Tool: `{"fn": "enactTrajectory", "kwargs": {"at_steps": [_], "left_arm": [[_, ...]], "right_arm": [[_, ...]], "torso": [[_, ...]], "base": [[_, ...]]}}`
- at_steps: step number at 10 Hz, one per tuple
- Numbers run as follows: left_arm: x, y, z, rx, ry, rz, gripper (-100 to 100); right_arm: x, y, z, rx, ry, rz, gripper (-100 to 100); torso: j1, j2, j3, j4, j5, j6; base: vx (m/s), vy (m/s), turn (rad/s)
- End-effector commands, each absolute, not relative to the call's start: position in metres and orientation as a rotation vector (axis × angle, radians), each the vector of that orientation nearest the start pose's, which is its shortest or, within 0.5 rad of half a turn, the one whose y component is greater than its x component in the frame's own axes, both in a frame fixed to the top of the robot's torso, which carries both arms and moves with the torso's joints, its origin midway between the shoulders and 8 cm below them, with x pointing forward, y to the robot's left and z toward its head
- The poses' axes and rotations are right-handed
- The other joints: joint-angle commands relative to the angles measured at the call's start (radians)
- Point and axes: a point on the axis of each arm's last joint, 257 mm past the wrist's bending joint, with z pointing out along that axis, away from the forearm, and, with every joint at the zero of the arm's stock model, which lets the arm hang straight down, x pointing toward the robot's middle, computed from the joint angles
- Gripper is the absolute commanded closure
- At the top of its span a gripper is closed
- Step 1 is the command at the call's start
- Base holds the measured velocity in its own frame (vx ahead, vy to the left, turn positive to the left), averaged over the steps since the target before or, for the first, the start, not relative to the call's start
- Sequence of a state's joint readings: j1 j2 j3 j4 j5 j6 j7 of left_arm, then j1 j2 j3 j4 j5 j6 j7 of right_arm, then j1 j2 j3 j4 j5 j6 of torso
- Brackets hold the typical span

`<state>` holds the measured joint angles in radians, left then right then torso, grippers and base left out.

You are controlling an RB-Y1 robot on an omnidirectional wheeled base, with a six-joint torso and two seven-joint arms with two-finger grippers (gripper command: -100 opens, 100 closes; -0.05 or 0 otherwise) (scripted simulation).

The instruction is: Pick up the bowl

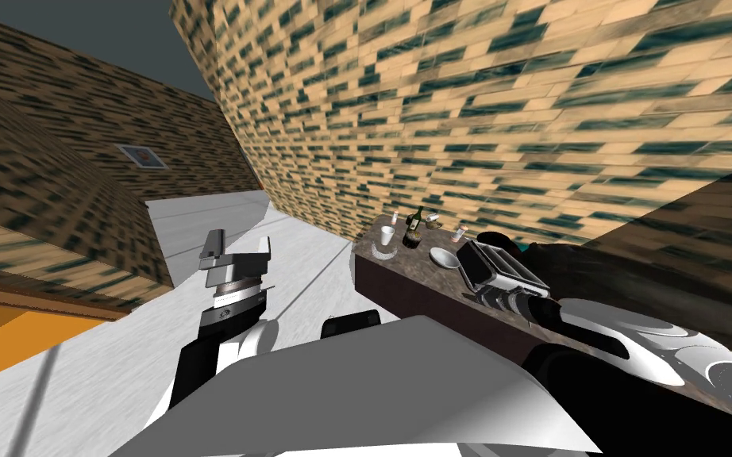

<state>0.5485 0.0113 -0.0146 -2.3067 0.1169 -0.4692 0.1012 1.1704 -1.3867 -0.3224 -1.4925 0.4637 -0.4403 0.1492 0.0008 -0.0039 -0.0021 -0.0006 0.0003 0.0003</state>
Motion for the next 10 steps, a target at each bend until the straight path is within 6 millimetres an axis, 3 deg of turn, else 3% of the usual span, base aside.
{"fn": "enactTrajectory", "kwargs": {"at_steps": [1, 2, 7, 10], "left_arm": [[0.339, 0.292, 0.015, -0.803, 0.548, -1.455, 0], [0.339, 0.292, 0.015, -0.803, 0.548, -1.455, 0], [0.339, 0.292, 0.015, -0.803, 0.548, -1.455, 0], [0.339, 0.292, 0.015, -0.803, 0.548, -1.455, 0]], "right_arm": [[0.170, -0.660, -0.275, -0.438, 2.524, -0.272, -100], [0.175, -0.660, -0.273, -0.465, 2.525, -0.274, -100], [0.164, -0.690, -0.264, -0.695, 2.630, -0.362, -100], [0.163, -0.695, -0.263, -0.809, 2.666, -0.375, -100]], "torso": [[0.000, 0.000, 0.000, 0.000, 0.000, 0.000], [0.001, -0.002, -0.001, 0.000, 0.000, 0.000], [0.000, 0.000, 0.000, 0.000, 0.000, 0.000], [0.000, -0.001, 0.000, 0.000, 0.000, 0.001]], "base": [[0.105, 0.036, 0.232], [0.082, 0.023, 0.066], [0.075, 0.011, 0.108], [0.083, 0.005, 0.067]]}}
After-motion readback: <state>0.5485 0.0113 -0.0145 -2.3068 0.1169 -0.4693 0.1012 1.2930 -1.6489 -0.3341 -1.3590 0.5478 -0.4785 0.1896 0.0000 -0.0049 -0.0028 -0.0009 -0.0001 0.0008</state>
